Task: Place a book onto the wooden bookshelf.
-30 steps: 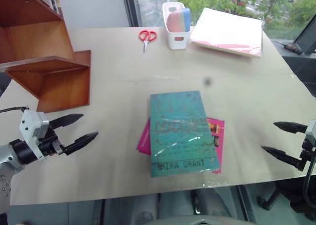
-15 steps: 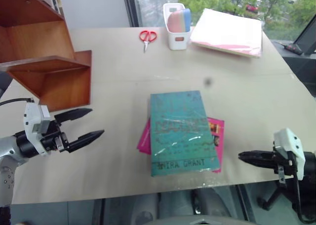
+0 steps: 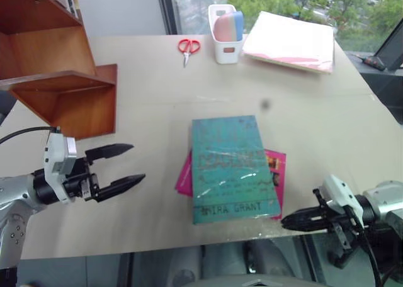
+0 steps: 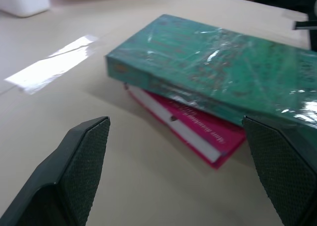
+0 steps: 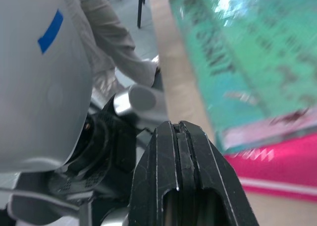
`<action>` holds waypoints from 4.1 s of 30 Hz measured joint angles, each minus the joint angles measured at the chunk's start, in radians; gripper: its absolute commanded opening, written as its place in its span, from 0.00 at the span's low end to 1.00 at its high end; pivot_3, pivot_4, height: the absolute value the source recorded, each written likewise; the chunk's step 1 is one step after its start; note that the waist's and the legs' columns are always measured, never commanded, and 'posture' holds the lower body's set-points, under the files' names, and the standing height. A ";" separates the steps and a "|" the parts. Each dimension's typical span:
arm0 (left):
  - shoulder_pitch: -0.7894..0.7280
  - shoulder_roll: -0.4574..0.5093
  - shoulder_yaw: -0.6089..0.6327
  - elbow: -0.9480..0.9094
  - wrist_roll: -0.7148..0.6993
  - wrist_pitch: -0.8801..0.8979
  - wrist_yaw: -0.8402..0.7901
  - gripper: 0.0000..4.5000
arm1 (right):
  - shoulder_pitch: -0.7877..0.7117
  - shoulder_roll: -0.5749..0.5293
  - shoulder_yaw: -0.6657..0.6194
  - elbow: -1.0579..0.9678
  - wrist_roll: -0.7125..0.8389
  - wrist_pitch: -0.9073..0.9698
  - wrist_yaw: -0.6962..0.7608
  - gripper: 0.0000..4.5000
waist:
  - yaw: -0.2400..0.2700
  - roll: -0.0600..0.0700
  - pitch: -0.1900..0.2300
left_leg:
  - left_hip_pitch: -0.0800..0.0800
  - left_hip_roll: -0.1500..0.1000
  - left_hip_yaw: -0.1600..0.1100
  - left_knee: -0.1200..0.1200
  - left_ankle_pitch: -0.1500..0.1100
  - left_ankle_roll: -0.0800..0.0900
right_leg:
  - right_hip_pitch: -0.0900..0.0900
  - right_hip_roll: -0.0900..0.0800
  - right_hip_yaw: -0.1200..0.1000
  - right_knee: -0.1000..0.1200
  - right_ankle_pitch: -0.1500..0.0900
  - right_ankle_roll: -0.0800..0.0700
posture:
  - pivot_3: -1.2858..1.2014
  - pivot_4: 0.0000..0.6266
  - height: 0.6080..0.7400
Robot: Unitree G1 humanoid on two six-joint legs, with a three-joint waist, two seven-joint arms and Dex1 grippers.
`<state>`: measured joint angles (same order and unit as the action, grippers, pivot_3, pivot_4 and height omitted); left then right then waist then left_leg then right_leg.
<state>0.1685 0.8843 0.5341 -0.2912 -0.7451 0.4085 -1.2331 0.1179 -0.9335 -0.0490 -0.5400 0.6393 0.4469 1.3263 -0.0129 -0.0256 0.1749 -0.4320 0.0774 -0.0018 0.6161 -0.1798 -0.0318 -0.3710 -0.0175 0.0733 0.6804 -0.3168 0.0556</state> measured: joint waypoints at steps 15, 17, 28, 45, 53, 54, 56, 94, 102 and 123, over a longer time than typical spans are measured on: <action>-0.074 -0.015 -0.112 -0.030 -0.088 0.293 0.204 1.00 | -0.183 -0.004 -0.081 0.004 -0.049 0.114 -0.343 0.01 | -0.003 -0.001 -0.001 | 0.000 0.001 -0.001 0.002 0.000 0.000 | 0.000 0.001 0.000 0.001 0.000 0.000 | 0.52 0.24 1.00; -0.075 -0.005 -0.111 -0.029 -0.084 0.308 0.207 1.00 | -0.214 0.005 -0.003 0.056 -0.144 0.061 -0.355 0.01 | -0.002 -0.001 -0.001 | -0.001 0.000 -0.001 0.002 0.000 0.000 | 0.000 0.001 0.000 0.001 0.000 0.000 | 0.52 0.24 1.00; 0.005 0.012 -0.046 -0.041 -0.094 0.263 0.092 1.00 | -0.384 0.164 0.258 0.277 -0.348 -0.136 -0.271 0.01 | -0.004 0.000 0.000 | 0.000 0.001 0.000 0.001 0.000 0.000 | -0.001 0.001 0.000 0.002 0.000 0.000 | 0.52 0.24 1.00; 0.113 0.045 0.024 0.009 -0.006 0.105 -0.090 1.00 | -0.536 0.315 0.364 0.399 -0.399 -0.143 -0.215 0.01 | -0.004 0.000 0.000 | 0.000 0.001 0.000 0.001 0.000 0.000 | -0.001 0.001 0.000 0.004 0.000 -0.001 | 0.52 0.24 1.00; 0.115 0.026 0.022 -0.007 -0.133 0.401 0.109 1.00 | -0.514 0.307 0.252 0.358 -0.331 -0.152 -0.222 0.01 | -0.002 0.000 0.000 | 0.000 0.001 -0.001 0.002 0.000 0.000 | -0.002 0.001 0.000 0.007 0.000 -0.001 | 0.52 0.24 1.00; 0.103 0.021 0.022 -0.006 -0.163 0.440 0.133 1.00 | -0.513 0.301 0.235 0.355 -0.320 -0.147 -0.222 0.06 | -0.002 0.000 0.000 | 0.000 0.001 -0.001 0.002 0.000 0.000 | -0.002 0.001 0.000 0.008 0.000 -0.001 | 0.52 0.24 1.00; 0.059 0.009 0.018 -0.002 -0.246 0.555 0.212 1.00 | -0.503 0.269 0.189 0.333 -0.274 -0.114 -0.214 0.19 | -0.001 0.000 0.000 | 0.000 0.001 -0.001 0.003 0.000 0.000 | -0.002 0.001 -0.001 0.009 0.000 -0.001 | 0.52 0.24 1.00; -0.340 -0.273 -0.142 0.402 -0.494 1.049 0.543 0.32 | -0.408 0.154 0.025 0.061 -0.050 -0.172 -0.086 0.89 | 0.000 0.001 0.000 | 0.000 -0.001 -0.004 0.010 0.000 0.000 | -0.001 0.000 -0.001 0.015 0.000 -0.001 | 0.52 0.24 1.00; -0.328 -0.289 -0.094 0.411 -0.563 1.080 0.546 0.01 | -0.397 0.155 0.035 0.071 -0.068 -0.191 -0.087 0.89 | -0.003 0.001 -0.001 | 0.000 -0.002 -0.005 0.011 0.000 0.000 | 0.000 0.000 -0.002 0.015 0.000 0.000 | 0.52 0.24 1.00; -0.310 -0.331 -0.007 0.337 -0.624 0.993 0.756 0.99 | -0.448 0.208 0.093 0.166 -0.119 -0.255 -0.069 0.89 | -0.002 0.001 0.000 | 0.000 -0.002 -0.005 0.011 0.000 0.000 | 0.000 0.000 -0.002 0.015 0.000 -0.001 | 0.52 0.24 1.00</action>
<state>-0.1417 0.5529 0.5271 0.0457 -1.3688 1.4012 -0.4772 -0.3300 -0.7257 0.0435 -0.3742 0.5202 0.1917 1.2576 -0.0145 -0.0247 0.1746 -0.4323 0.0757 -0.0070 0.6268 -0.1796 -0.0319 -0.3714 -0.0177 0.0714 0.6951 -0.3166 0.0550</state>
